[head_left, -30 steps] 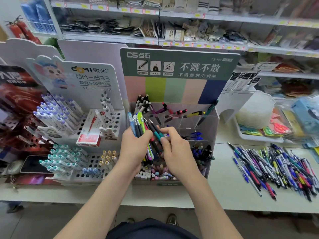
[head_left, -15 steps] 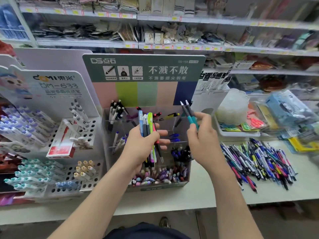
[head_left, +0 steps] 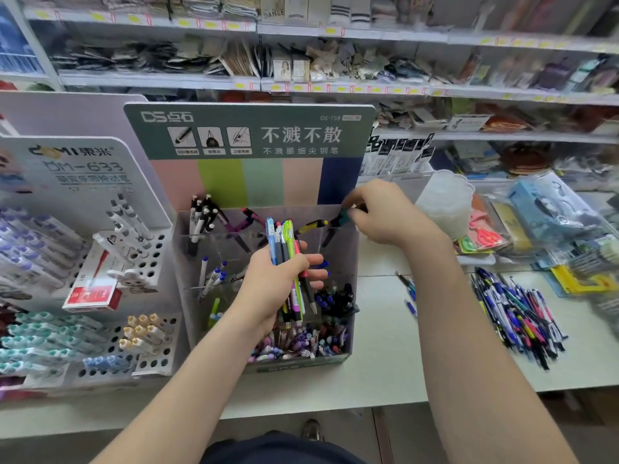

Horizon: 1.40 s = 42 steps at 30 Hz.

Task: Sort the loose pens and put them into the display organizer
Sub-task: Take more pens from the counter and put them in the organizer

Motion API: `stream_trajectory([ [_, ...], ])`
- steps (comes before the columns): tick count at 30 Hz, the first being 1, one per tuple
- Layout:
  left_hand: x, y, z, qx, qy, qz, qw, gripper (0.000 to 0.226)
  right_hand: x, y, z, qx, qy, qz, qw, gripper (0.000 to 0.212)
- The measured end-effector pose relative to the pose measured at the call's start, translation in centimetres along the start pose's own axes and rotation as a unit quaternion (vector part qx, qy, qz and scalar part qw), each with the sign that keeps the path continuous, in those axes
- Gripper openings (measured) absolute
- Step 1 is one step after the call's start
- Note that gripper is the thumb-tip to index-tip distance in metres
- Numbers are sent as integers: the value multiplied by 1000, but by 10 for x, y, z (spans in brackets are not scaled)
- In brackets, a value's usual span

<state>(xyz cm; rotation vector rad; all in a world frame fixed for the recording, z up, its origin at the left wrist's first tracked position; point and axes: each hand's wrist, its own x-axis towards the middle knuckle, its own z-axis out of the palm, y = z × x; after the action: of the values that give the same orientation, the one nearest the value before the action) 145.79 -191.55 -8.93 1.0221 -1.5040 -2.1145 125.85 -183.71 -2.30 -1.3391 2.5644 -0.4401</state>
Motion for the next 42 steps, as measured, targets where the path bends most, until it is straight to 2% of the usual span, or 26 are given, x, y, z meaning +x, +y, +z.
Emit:
stream_trajectory([
  [2,0,-2,-1,-8,1,-2,1000,27,8,3,6,64,88,23,994,34],
  [5,0,-5,-5,-17,-6,-5,1000,29,11,6,25,181,198,67,961,27],
  [8,-1,-7,-8,-32,-30,-5,999,31,5,7,47,203,268,52,940,29],
  [10,-4,-7,-11,-51,-40,-6,998,30,-8,-3,56,190,344,26,919,31],
  [12,-6,-8,-14,-82,-39,-8,996,29,-29,-19,63,191,394,13,899,21],
  [14,-7,-10,-17,-119,-21,-4,993,30,-50,-35,72,261,342,1,903,12],
  [16,-8,-11,-21,-133,3,2,991,28,-68,-52,85,352,212,17,912,11],
  [18,-9,-13,-26,-140,16,2,990,27,-82,-65,104,370,137,26,918,12],
  [22,-14,-15,-38,-159,13,-3,987,29,-91,-76,129,384,90,18,919,4],
  [27,-19,-10,-56,-179,5,2,984,38,-84,-79,122,366,23,-3,930,9],
  [29,-19,-7,-61,-201,14,5,980,40,-82,-86,115,385,48,15,921,10],
  [31,-20,-5,-66,-232,25,1,972,41,-75,-91,107,422,123,47,897,13],
  [33,-22,-5,-69,-233,23,2,972,41,-63,-95,96,430,224,50,873,31],
  [36,-25,-5,-76,-220,26,0,975,37,-40,-99,79,416,335,-5,845,65],
  [38,-25,-5,-80,-224,41,-12,974,32,-25,-100,75,380,374,-46,845,63],
  [40,-25,-4,-83,-225,53,-25,973,32,-9,-98,78,320,393,-68,859,53],
  [42,-25,-3,-86,-220,54,-32,973,33,3,-93,89,271,369,-93,884,40],
])
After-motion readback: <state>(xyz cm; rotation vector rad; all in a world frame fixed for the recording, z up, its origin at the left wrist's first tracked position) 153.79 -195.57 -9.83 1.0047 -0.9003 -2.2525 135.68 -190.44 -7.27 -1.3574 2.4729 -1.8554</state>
